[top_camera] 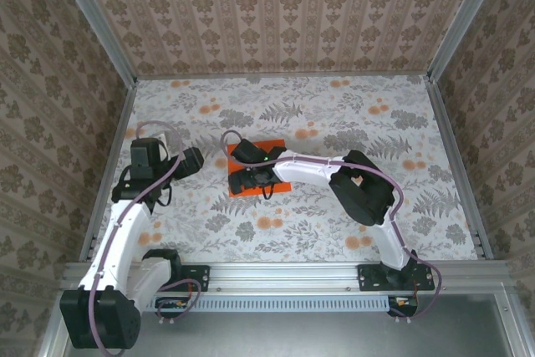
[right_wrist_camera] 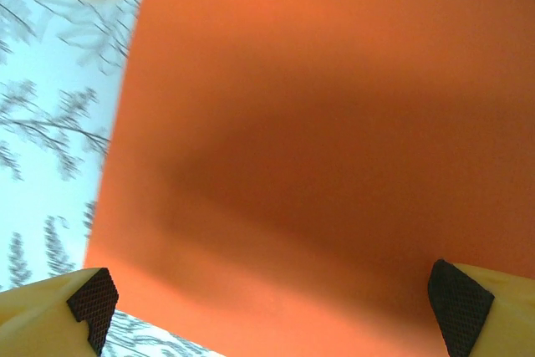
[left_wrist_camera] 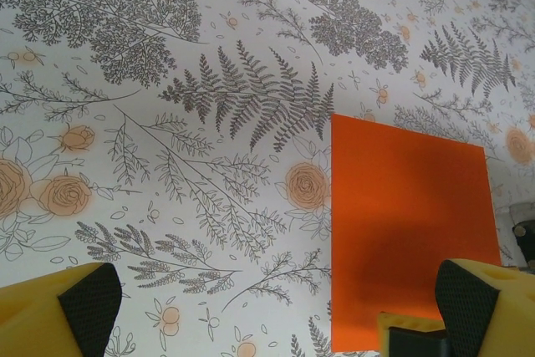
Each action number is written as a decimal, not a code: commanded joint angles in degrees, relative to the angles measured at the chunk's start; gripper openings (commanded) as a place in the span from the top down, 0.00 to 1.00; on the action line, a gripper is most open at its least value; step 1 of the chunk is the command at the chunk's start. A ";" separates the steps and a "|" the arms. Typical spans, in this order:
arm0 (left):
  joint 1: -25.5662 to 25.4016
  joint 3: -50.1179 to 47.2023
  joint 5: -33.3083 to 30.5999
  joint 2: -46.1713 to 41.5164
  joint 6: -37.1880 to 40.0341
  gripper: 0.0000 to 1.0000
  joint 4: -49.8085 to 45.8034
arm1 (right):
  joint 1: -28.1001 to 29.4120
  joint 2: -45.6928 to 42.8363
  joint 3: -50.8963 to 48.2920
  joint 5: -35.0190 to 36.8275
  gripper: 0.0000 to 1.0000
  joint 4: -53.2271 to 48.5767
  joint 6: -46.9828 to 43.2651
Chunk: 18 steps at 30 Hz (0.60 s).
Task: Fold a paper plane with a square sheet of paper (pick it up from the middle)
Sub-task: Move the square sheet of paper to the center of the table.
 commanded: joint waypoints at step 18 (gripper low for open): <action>-3.09 2.31 4.60 4.57 -0.57 0.00 0.11 | -2.07 -26.00 -28.94 -0.12 0.00 -9.69 -1.08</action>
